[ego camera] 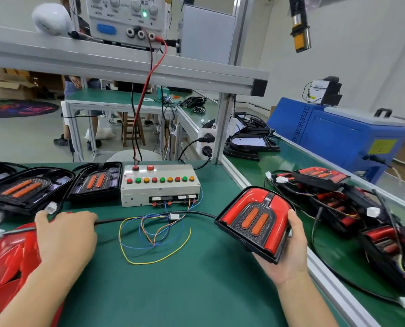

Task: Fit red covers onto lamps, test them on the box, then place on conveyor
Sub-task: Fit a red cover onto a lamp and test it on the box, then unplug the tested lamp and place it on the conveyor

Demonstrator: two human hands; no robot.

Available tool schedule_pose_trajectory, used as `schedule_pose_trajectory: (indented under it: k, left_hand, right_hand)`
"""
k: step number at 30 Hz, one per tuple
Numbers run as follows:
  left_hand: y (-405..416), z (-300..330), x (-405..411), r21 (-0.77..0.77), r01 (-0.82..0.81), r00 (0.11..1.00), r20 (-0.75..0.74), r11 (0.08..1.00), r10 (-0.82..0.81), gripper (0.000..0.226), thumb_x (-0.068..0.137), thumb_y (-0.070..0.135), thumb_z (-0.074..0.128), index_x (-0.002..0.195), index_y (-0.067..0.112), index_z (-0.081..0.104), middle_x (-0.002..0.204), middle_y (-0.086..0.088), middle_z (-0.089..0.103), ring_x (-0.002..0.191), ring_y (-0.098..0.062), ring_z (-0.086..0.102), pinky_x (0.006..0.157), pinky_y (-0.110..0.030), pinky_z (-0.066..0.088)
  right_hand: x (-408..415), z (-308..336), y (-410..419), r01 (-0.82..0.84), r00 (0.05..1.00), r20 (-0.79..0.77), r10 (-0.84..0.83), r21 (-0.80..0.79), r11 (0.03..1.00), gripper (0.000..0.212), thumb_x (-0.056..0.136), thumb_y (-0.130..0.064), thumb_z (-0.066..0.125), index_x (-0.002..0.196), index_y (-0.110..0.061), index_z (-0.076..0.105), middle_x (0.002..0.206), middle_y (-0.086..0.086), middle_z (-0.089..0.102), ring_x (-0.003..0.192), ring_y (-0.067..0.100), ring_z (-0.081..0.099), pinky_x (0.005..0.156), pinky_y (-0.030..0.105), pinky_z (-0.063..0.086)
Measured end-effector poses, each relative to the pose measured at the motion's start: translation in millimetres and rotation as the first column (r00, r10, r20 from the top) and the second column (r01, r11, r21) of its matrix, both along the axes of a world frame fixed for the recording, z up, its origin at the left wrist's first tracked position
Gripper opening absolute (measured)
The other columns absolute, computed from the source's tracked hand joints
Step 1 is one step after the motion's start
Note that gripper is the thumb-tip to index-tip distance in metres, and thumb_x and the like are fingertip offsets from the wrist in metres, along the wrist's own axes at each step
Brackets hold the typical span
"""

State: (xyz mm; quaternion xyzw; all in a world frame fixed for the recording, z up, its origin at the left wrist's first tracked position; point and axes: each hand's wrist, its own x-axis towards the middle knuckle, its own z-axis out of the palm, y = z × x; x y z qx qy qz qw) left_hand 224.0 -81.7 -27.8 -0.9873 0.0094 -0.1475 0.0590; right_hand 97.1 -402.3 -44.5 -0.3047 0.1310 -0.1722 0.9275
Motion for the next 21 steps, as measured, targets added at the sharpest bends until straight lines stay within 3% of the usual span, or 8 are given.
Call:
schedule_pose_trajectory:
  k: [2,4,8,12,17,21]
  left_hand:
    - [-4.1,-0.6,1.1,-0.145,0.120,0.976,0.200,0.982,-0.090,0.029,0.078,0.002,0.061,0.087,0.027,0.073,0.072,-0.002,0.068,0.077,-0.027,0.064,0.091,-0.044,0.026]
    - [-11.0,1.1,-0.2,-0.264,0.291,0.877,0.457,0.920,-0.146,0.033,0.075,-0.004,0.053,0.091,0.014,0.075,0.069,-0.011,0.064,0.070,-0.033,0.061,0.086,-0.046,0.029]
    - [-34.9,11.4,-12.0,-0.206,0.607,0.633,0.710,0.768,-0.310,0.034,0.076,0.001,0.046,0.086,0.013,0.076,0.080,-0.005,0.065,0.084,-0.028,0.055,0.083,-0.044,0.027]
    - [-65.5,3.2,-26.7,-0.063,0.796,0.433,0.754,0.602,-0.495,0.034,0.088,0.007,0.046,0.067,0.012,0.072,0.085,-0.003,0.069,0.094,-0.023,0.051,0.085,-0.042,0.026]
    - [-90.8,-16.0,-32.2,0.023,0.870,0.350,0.676,0.493,-0.648,0.034,0.083,0.005,0.042,0.057,0.013,0.062,0.084,0.000,0.068,0.096,-0.019,0.048,0.092,-0.035,0.023]
    - [-101.3,-25.5,-29.7,0.031,0.913,0.291,0.650,0.407,-0.702,0.033,0.077,0.001,0.041,0.052,0.014,0.058,0.079,0.001,0.068,0.092,-0.018,0.047,0.081,-0.034,0.030]
  right_hand:
    - [1.3,0.6,0.7,-0.013,1.000,-0.001,0.013,-0.018,1.000,0.055,0.074,-0.059,0.061,0.107,-0.018,0.076,0.121,0.013,0.068,0.106,0.031,0.068,0.078,0.045,0.057]
    - [2.7,1.3,1.4,-0.019,1.000,-0.005,0.019,-0.034,0.999,0.055,0.073,-0.061,0.060,0.105,-0.020,0.076,0.120,0.013,0.069,0.104,0.031,0.069,0.074,0.045,0.058]
    - [6.7,3.9,3.0,0.018,1.000,-0.013,-0.019,-0.068,0.997,0.056,0.072,-0.065,0.058,0.103,-0.022,0.077,0.117,0.012,0.070,0.099,0.030,0.070,0.070,0.043,0.059]
    - [16.9,23.9,-2.5,0.117,0.993,0.024,-0.116,-0.066,0.991,0.056,0.084,-0.067,0.048,0.098,-0.023,0.079,0.109,0.008,0.073,0.086,0.024,0.074,0.062,0.038,0.058]
    - [35.7,64.2,-23.7,0.269,0.963,0.017,-0.269,-0.016,0.963,0.057,0.090,-0.065,0.045,0.117,-0.019,0.066,0.115,0.008,0.071,0.103,0.026,0.069,0.084,0.042,0.055]
    - [48.7,90.6,-37.6,0.316,0.949,0.015,-0.316,0.015,0.949,0.056,0.091,-0.065,0.046,0.115,-0.016,0.060,0.117,0.014,0.069,0.105,0.031,0.067,0.076,0.043,0.057]
